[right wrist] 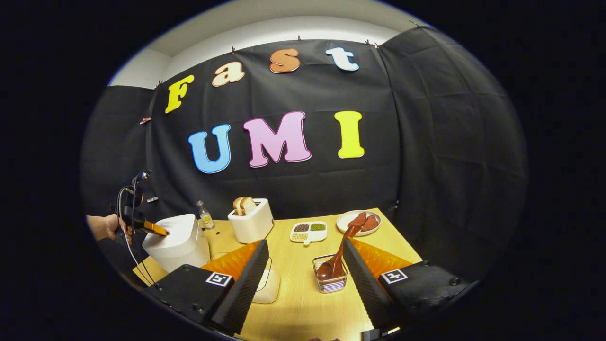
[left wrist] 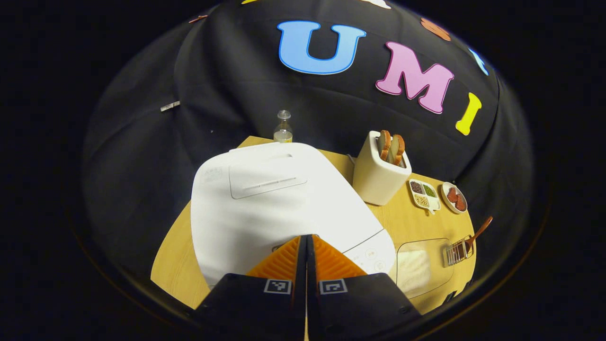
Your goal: Close the left gripper, press the button to open the rice cooker; take a wooden spoon from the chopstick holder with the right hand, scoop a spoonful of rice and pour it into the rice cooker, then put the wooden spoon back into the chopstick holder.
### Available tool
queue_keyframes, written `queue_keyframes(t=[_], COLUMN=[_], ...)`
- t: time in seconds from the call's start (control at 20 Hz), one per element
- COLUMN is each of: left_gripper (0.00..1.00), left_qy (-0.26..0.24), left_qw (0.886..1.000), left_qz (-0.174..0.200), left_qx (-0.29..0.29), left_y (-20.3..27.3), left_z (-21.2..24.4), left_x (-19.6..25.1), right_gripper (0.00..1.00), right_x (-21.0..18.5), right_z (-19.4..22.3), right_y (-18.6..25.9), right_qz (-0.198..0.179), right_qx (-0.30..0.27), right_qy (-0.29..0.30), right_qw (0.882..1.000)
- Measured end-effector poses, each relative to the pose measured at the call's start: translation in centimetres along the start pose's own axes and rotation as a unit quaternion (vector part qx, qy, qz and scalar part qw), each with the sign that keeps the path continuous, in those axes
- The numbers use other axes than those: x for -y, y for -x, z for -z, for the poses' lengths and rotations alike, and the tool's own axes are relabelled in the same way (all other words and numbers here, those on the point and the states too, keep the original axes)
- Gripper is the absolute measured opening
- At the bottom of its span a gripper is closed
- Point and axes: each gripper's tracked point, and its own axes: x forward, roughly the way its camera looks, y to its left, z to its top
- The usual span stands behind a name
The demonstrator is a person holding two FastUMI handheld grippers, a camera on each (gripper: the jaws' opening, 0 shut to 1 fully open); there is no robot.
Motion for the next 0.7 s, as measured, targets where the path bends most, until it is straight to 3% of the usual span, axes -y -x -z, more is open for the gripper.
queue_keyframes(t=[0.35, 0.45, 0.6, 0.7], left_gripper=[0.08, 0.07, 0.08, 0.07], left_qy=[0.014, 0.022, 0.013, 0.015], left_qw=[0.995, 0.987, 0.964, 0.957], left_qz=[-0.032, -0.06, -0.123, -0.128], left_qx=[0.094, 0.146, 0.234, 0.26], left_y=[2.8, 5.0, 9.7, 12.2], left_z=[-4.0, -6.9, -11.1, -11.1], left_x=[0.0, -0.2, -0.8, 1.0], right_gripper=[0.98, 0.98, 0.98, 0.98], right_x=[2.4, 3.0, 4.7, 6.0], right_z=[0.3, 0.1, 0.0, 0.2], right_y=[-2.3, -3.2, -5.0, -6.3], right_qz=[-0.014, -0.014, -0.004, 0.004], right_qx=[-0.013, -0.013, -0.013, -0.017], right_qy=[-0.013, -0.013, -0.005, -0.004], right_qw=[1.0, 1.0, 1.0, 1.0])
